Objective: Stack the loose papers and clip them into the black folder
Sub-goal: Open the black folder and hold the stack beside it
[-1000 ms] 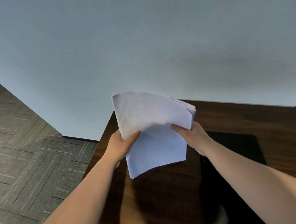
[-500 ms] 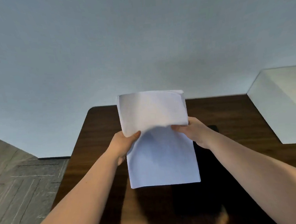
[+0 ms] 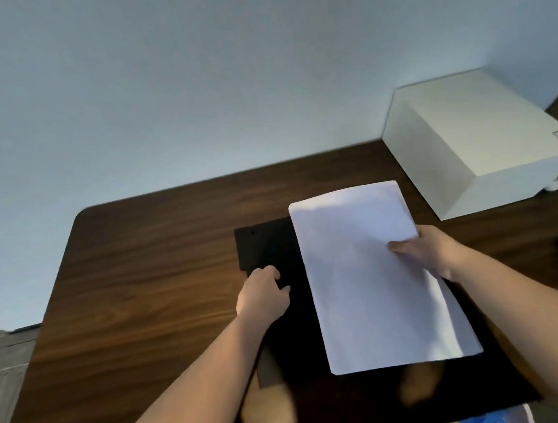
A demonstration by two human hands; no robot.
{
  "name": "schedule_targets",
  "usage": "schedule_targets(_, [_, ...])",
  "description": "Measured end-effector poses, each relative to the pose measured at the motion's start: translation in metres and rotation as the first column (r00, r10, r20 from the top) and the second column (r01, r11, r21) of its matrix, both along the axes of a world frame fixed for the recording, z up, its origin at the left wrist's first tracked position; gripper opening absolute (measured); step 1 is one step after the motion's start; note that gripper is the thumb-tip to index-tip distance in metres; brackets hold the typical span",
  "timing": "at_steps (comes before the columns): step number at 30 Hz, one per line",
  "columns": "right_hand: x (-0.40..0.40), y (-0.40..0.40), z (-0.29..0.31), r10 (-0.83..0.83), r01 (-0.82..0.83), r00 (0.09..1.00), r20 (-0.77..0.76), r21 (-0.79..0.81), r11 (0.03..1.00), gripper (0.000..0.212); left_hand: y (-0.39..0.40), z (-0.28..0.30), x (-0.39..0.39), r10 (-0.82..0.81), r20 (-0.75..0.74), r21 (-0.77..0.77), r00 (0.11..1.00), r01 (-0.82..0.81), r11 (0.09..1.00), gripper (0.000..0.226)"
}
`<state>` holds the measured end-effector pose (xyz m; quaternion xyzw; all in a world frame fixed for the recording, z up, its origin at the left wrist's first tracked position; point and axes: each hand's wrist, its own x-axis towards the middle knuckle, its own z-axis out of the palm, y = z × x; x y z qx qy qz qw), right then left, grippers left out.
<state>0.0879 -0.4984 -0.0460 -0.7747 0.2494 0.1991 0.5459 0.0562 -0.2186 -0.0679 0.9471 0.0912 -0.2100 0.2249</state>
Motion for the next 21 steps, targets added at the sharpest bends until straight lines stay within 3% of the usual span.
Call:
schedule_targets(5, [-0.008,-0.035,-0.021,-0.041,0.04,0.999,-0.036,-0.036,0.999,0.042,-0.003,-0.016,0.0,0.2,-0.05,0.054,0.979,-0.197,0.979,0.071])
schedule_targets(7, [-0.005,-0.04,-0.026,-0.049,0.047,0.998,-0.046,-0.045,0.998,0.039,0.004,-0.02,0.003,0.384,-0.089,0.1,0.919,-0.375,0.922,0.086])
schedule_targets(10, [0.0,-0.036,-0.033,-0.041,0.038,0.998,-0.053,-0.052,0.998,0.039,0.016,-0.028,0.008,0.565,-0.137,0.141,0.814,-0.548,0.824,0.09])
schedule_targets(13, [0.006,-0.024,-0.038,-0.014,0.01,0.999,-0.038,-0.093,0.996,0.041,0.024,-0.034,0.014,0.584,-0.182,0.148,0.791,-0.565,0.812,0.083])
schedule_targets(17, [0.011,-0.01,-0.04,0.032,-0.036,0.999,-0.034,-0.138,0.99,0.045,0.024,-0.037,0.017,0.506,-0.232,0.149,0.831,-0.483,0.863,0.058])
schedule_targets(21, [0.017,-0.003,-0.04,0.064,-0.069,0.997,-0.035,-0.162,0.984,0.042,0.019,-0.039,0.017,0.441,-0.192,0.133,0.877,-0.422,0.897,0.043])
